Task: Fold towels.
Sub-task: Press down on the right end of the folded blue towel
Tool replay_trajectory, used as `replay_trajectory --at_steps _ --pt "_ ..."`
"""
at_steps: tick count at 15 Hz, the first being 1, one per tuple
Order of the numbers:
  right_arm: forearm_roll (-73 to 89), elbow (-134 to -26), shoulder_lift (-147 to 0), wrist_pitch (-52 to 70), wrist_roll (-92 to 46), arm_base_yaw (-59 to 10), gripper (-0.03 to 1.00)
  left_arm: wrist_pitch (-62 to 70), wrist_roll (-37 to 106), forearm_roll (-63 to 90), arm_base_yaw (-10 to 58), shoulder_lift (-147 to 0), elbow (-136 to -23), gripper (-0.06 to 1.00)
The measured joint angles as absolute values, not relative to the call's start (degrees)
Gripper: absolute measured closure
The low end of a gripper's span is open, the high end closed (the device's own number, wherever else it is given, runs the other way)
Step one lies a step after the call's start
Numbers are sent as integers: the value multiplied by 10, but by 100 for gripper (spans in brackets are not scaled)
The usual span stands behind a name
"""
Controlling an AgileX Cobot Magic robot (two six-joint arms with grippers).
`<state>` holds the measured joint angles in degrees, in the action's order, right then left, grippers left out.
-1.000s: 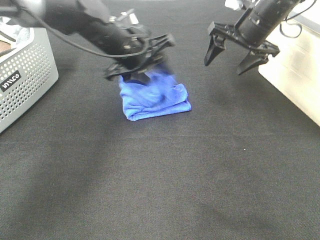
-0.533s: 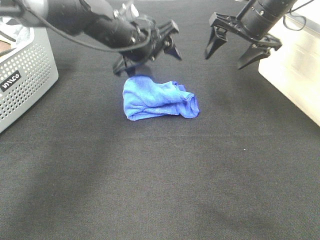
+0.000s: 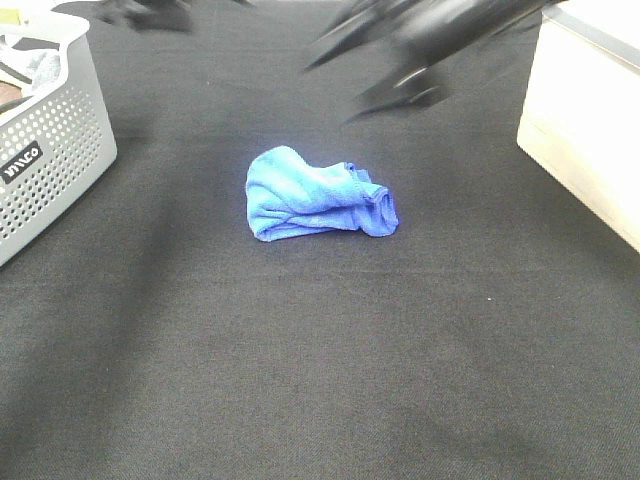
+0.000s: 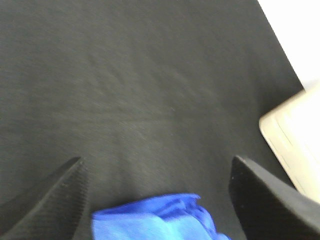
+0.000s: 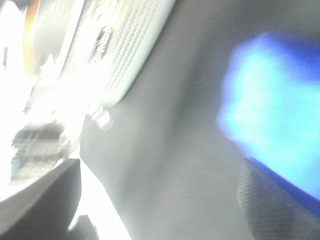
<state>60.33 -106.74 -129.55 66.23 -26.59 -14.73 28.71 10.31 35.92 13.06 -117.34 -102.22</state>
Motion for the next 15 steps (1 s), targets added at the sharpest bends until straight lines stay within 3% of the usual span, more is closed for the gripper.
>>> replay_trajectory --at_steps 4,10,15 --pt "642 -1067 -1373 676 -290 -189 17 287 92 358 126 -1173 -1022 20" --pt "626 -1067 -1397 661 -286 -113 19 289 92 358 126 -1173 -1022 20" --pt "553 -1067 -1397 627 -243 -107 19 290 80 358 126 -1173 -1022 20"
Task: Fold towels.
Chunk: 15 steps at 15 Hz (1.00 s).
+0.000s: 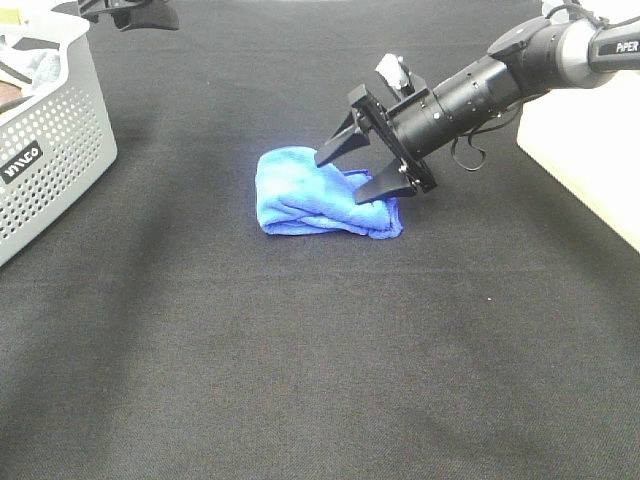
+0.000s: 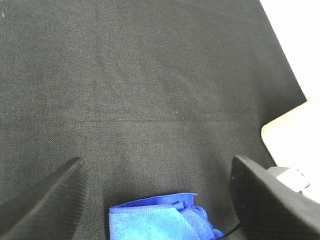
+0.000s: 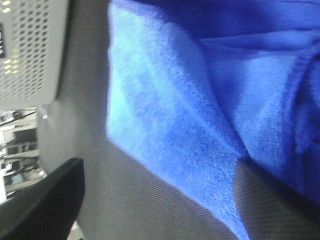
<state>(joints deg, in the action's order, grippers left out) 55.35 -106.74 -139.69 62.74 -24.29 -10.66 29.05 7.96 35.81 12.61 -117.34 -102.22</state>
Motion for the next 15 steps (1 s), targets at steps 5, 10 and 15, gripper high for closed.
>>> replay_trajectory --at_steps 5,10,15 --pt "473 -1067 -1352 627 -213 -107 20 356 103 316 126 -1160 -1022 20" --pt "315 -1067 -1263 656 -123 -107 20 472 107 219 126 -1097 -1022 20" --pt "261 -1063 -1171 691 -94 -107 20 592 89 170 126 -1024 -999 20"
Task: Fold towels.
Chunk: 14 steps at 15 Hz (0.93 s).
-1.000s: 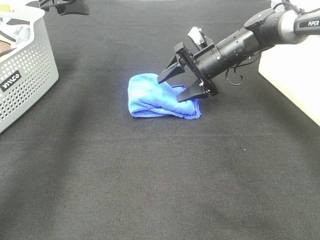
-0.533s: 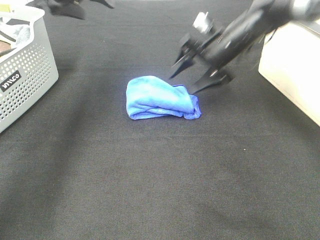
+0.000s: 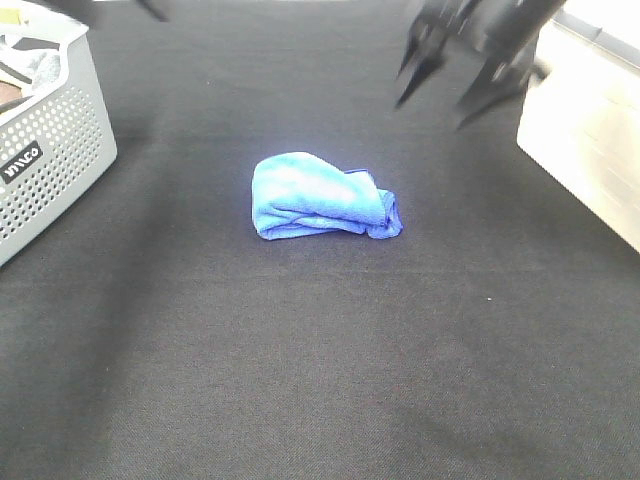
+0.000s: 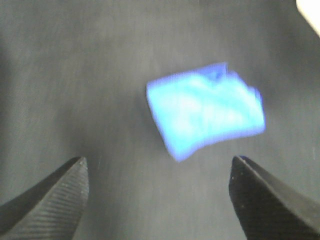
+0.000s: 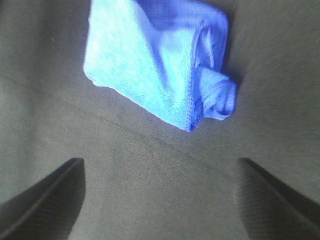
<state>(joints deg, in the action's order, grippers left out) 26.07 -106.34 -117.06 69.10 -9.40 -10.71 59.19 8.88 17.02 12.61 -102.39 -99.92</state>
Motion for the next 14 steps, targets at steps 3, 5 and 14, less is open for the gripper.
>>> replay_trajectory --at_steps 3,5,14 --pt "225 -1004 -1079 691 -83 -107 20 610 76 145 126 -933 -920 20" --pt "210 -929 -1002 692 -83 -107 20 614 69 142 126 -853 -847 20" --pt "151 -501 -544 631 -83 -107 20 648 76 142 126 -475 -506 20"
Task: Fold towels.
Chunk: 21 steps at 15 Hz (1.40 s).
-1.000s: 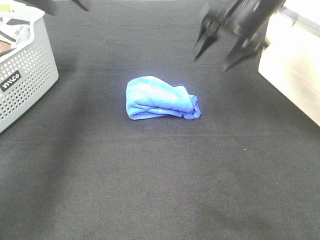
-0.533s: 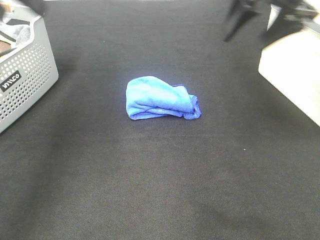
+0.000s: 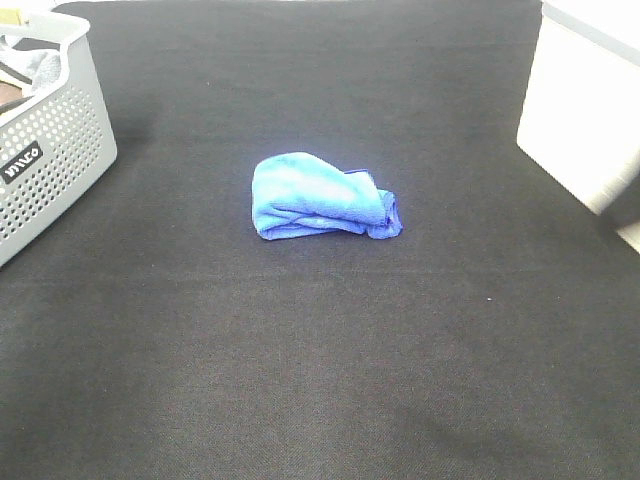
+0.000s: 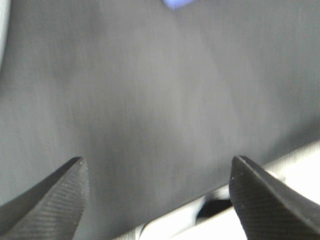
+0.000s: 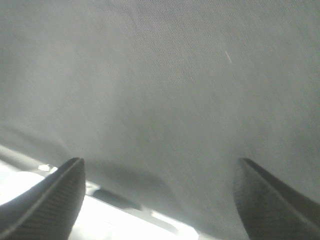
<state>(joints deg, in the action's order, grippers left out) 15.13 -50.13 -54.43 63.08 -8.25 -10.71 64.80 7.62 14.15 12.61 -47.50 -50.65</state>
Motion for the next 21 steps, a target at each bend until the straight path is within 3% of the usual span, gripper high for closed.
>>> replay_trajectory --at_steps 4,9,21 --pt "95 -379 -367 625 -83 -107 20 653 109 142 126 -327 -395 20" --pt "46 -321 -211 617 -83 -107 20 647 197 143 126 -216 -307 20" --pt "45 -291 -180 615 -82 -107 20 621 242 154 126 -209 -292 20"
